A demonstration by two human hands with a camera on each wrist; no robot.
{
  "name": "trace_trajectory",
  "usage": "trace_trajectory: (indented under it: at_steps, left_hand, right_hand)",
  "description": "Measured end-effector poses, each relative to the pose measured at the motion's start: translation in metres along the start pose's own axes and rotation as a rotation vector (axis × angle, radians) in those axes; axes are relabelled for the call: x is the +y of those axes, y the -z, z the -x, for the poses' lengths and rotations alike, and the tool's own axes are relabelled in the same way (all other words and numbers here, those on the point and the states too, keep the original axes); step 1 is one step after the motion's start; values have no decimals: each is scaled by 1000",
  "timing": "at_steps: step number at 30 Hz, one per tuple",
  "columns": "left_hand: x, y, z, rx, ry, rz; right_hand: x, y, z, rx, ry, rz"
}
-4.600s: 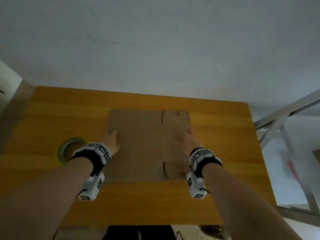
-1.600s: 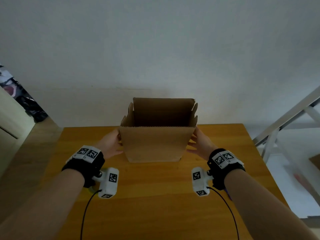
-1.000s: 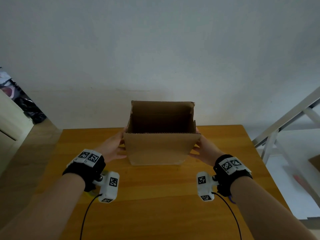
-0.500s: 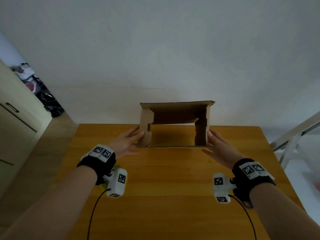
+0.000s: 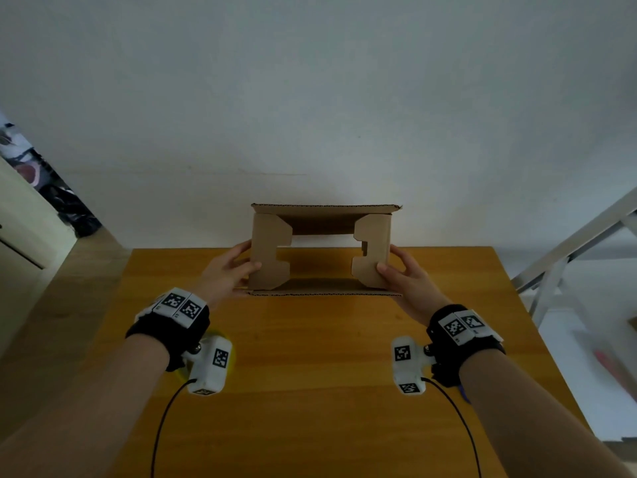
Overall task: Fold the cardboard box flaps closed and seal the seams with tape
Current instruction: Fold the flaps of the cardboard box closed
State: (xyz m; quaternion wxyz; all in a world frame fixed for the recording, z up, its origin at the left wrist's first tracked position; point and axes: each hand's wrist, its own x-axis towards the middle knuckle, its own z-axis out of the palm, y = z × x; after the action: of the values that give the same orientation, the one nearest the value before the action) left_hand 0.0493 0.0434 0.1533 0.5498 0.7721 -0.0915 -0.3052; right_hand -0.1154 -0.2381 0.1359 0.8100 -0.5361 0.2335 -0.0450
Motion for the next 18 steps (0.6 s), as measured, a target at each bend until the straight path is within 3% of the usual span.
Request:
trace_trajectory:
  at_steps: [9,18]
  left_hand:
    - [-4,-2,-5,-2,45,216]
    - [-8,-5,-3,-7,32,212]
  right_hand:
    - [-2,4,-7,10,94,-93]
    - [10,6,-12,80,181,56]
